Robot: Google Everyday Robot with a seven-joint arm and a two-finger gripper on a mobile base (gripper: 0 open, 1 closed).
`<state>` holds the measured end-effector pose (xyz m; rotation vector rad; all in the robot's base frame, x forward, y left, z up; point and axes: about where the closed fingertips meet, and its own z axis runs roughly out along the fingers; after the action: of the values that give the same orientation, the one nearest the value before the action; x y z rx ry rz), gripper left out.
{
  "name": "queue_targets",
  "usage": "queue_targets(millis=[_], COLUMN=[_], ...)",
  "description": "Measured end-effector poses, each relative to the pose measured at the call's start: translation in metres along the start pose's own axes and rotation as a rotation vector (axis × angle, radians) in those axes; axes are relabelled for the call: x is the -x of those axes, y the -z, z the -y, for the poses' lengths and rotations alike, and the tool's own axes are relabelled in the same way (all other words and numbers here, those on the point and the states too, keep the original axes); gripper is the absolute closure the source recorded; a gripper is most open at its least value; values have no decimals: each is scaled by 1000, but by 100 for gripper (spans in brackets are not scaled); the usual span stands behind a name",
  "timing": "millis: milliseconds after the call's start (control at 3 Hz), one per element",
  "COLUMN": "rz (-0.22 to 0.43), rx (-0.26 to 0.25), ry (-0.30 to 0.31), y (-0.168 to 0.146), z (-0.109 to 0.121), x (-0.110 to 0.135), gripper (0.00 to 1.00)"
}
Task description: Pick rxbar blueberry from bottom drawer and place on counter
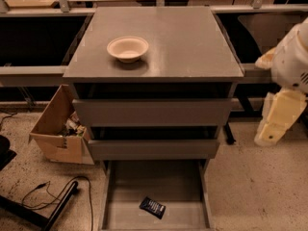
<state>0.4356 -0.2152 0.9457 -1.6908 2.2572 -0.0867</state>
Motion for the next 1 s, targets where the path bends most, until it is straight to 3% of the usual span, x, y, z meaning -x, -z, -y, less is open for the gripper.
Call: queue_targets(millis=[333, 667, 1000], rz=[-26, -110, -126], rx=[-24, -37, -57], ry=[-70, -126, -130], y=[-54, -155, -223], z=[-20, -46, -59], x=[-24, -67, -85], gripper=[0, 0, 0])
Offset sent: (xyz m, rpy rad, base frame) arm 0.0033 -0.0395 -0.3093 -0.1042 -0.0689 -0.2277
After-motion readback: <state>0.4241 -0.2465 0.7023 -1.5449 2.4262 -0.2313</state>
